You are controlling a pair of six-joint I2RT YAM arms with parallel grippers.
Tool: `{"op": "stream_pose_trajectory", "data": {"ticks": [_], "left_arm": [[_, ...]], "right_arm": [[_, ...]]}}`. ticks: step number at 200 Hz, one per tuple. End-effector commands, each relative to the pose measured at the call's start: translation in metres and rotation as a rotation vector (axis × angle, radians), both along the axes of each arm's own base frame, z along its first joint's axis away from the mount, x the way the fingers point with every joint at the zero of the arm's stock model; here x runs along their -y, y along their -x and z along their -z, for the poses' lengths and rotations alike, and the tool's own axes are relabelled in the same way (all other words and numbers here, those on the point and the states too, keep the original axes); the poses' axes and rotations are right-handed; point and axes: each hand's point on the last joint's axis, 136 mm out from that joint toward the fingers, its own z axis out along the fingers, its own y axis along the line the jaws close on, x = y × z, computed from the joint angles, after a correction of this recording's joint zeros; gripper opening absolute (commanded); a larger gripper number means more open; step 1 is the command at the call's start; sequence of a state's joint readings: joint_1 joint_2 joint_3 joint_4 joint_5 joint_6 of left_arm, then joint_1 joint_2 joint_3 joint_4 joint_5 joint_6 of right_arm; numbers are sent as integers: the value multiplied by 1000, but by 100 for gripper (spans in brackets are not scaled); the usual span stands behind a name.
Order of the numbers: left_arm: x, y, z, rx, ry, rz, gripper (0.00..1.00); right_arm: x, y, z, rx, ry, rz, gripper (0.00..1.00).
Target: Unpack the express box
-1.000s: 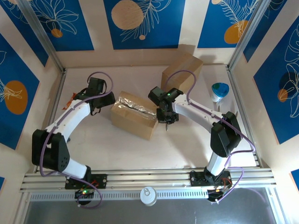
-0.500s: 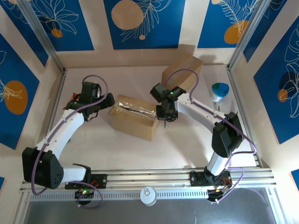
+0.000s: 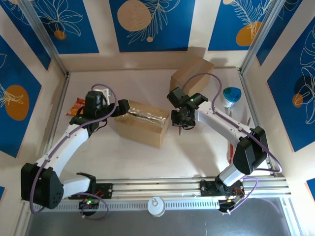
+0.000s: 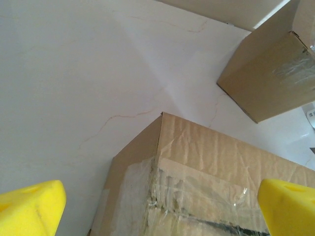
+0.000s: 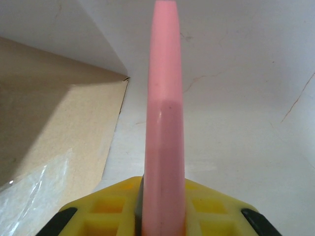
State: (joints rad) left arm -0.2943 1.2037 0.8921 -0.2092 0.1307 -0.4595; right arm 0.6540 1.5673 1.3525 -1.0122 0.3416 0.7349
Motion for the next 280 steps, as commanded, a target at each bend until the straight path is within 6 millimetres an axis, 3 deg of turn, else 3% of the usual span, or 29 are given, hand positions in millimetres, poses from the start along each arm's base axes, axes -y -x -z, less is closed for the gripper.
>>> {"op": "stream_pose_trajectory", "data": {"ticks": [1, 46, 103, 167, 206, 238, 280], "left_arm": [[14, -7, 10, 40, -38, 67, 100], [27, -16, 11, 109, -121, 75, 100], [22, -19, 15, 192, -161, 22, 100], [21, -18, 38, 204, -165, 11, 100], [13, -8, 63, 141, -191, -8, 100], [6, 3, 81, 89, -200, -29, 100], [2, 12, 92, 36, -198, -50, 100]], "right_arm": [[2, 6, -3, -10, -20, 12, 0], [5, 10, -3, -11, -20, 17, 0], [6, 13, 0, -17, -18, 16, 0], [5, 15, 1, -22, -18, 12, 0], [-2, 20, -3, -26, -37, -3, 0], [-15, 34, -15, -34, -131, -31, 0], [-28, 70, -31, -48, -365, -57, 0]]}}
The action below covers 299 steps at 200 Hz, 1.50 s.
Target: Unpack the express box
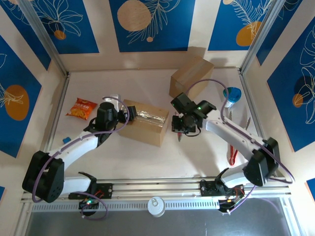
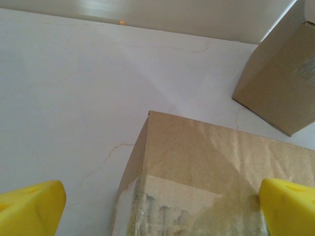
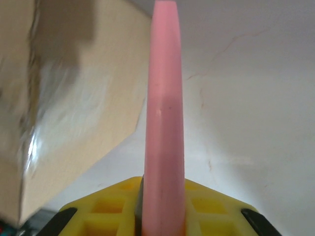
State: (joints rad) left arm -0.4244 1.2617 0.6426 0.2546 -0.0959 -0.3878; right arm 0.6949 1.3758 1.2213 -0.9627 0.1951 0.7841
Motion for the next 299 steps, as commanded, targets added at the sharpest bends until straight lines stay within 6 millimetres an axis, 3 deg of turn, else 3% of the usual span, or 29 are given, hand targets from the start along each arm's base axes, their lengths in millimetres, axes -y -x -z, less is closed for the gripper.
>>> {"op": "stream_pose_trajectory", "data": {"ticks": [1, 39, 106, 218, 299], "left_arm": [[-15, 24, 54, -175, -83, -38, 100], [-14, 24, 55, -206, -78, -41, 100], [-12, 22, 61, -241, -83, -43, 99], [-11, 21, 65, -257, -90, -39, 99], [-10, 21, 68, -264, -87, -39, 99]], "right_arm": [[-14, 27, -12, -40, -180, -22, 0], [-22, 52, -23, -67, -403, -58, 0], [-34, 51, -36, -79, -555, -135, 0], [-19, 28, -48, 8, -513, -57, 0], [-25, 20, -52, 10, -528, -66, 0]]}}
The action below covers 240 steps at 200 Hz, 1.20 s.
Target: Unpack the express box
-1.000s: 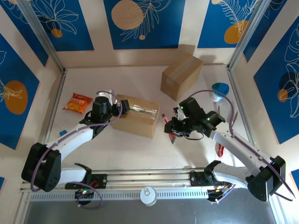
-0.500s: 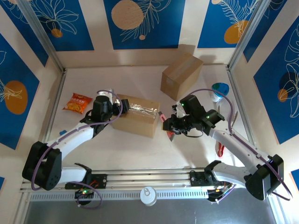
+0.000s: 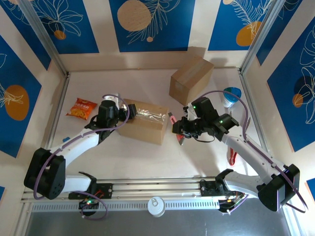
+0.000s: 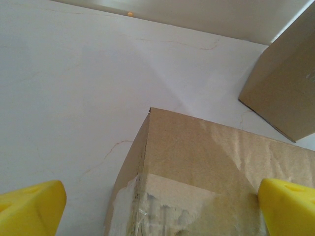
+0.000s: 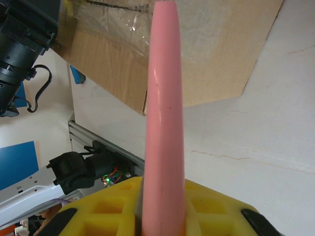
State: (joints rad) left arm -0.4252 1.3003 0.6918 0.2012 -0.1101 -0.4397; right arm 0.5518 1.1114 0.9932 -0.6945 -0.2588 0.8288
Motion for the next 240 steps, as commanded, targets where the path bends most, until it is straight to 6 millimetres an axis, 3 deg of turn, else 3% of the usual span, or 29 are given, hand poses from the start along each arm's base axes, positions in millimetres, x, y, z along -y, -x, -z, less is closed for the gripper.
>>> {"op": "stream_pose_trajectory", "data": {"ticks": [1, 134, 240], "left_arm": [[-10, 27, 65, -215, -105, 1, 99], [-11, 28, 68, -220, -111, 0, 99], [-12, 27, 70, -224, -115, -4, 99]], "right_arm": [[-5, -6, -11, 21, -24, -10, 0], [-10, -12, -2, -2, -10, -9, 0], [-10, -3, 10, -36, 34, -12, 0]]}}
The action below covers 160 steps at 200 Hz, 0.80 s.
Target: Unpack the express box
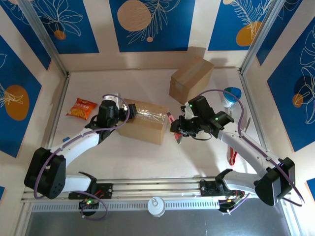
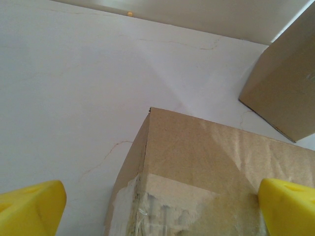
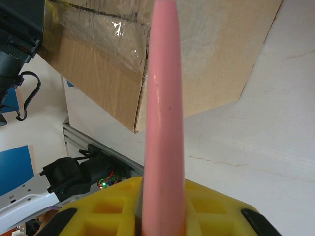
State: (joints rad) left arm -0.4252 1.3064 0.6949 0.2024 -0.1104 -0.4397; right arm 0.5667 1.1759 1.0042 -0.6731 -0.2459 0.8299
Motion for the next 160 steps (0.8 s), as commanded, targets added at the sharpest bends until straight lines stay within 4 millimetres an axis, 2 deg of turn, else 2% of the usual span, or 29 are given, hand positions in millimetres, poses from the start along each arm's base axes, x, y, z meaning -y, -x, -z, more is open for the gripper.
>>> {"op": "stream_pose_trajectory", "data": {"ticks": [1, 160], "left_arm": [[-12, 28, 69, -223, -114, -4, 99], [-14, 27, 79, -258, -126, -22, 98]], "right_arm": [[-2, 5, -1, -15, 9, -6, 0], [-14, 39, 12, -58, 25, -18, 0]]}}
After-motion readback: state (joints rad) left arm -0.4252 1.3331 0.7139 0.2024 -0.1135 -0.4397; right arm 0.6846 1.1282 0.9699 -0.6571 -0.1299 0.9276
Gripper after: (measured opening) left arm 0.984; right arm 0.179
